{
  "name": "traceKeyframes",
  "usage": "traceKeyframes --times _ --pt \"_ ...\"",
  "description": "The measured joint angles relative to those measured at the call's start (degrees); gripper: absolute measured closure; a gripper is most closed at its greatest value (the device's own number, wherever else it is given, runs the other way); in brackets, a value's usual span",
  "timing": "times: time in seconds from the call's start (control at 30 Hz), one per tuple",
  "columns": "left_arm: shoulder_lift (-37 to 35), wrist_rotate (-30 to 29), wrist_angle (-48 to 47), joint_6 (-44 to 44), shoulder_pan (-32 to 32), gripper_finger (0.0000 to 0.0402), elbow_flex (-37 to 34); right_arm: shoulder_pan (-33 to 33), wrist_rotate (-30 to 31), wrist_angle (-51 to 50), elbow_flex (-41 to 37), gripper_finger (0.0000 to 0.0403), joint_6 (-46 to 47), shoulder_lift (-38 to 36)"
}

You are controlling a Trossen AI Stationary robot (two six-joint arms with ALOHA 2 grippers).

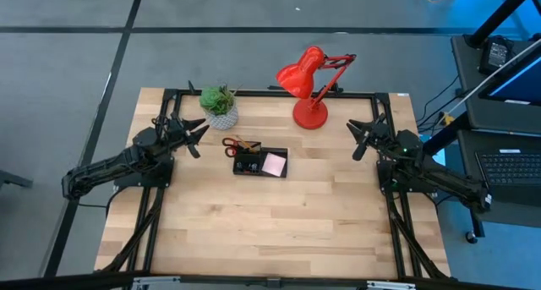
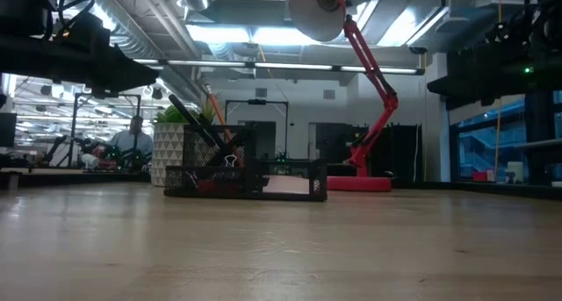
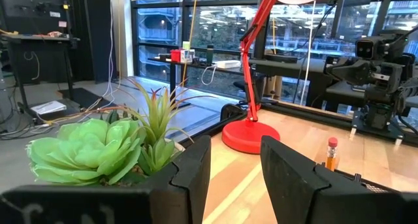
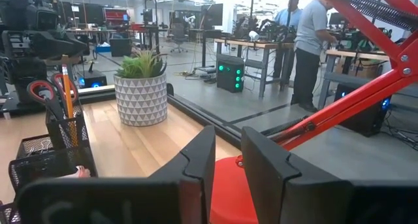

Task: Pick and place office supplies into organizer
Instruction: Return to Home Position

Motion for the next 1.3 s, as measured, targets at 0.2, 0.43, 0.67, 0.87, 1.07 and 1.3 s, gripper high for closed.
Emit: traceKeyframes --times 0.2,0.43,0.67,0.87,1.07,1.3 --pt "0.0 0.0 0.0 0.0 0.0 0.0274 0.0 0.0 0.0 0.0 0.0 0.0323 1.8 0.0" --pt "0.0 0.0 0.0 0.0 0.0 0.0274 0.0 0.0 0.1 0.0 0.0 0.0323 1.6 0.0" --pt "0.0 0.0 0.0 0.0 0.0 0.0274 0.0 0.0 0.0 0.0 0.0 0.0323 1.6 0.0" --pt "0.0 0.0 0.0 0.0 0.0 0.0274 0.0 0.0 0.0 0.0 0.0 0.0323 1.7 0.0" --pt "0.0 0.0 0.0 0.0 0.0 0.0274 0.0 0.0 0.0 0.0 0.0 0.0323 1.6 0.0" --pt "0.0 0.0 0.0 0.0 0.0 0.0274 0.0 0.0 0.0 0.0 0.0 0.0323 1.6 0.0"
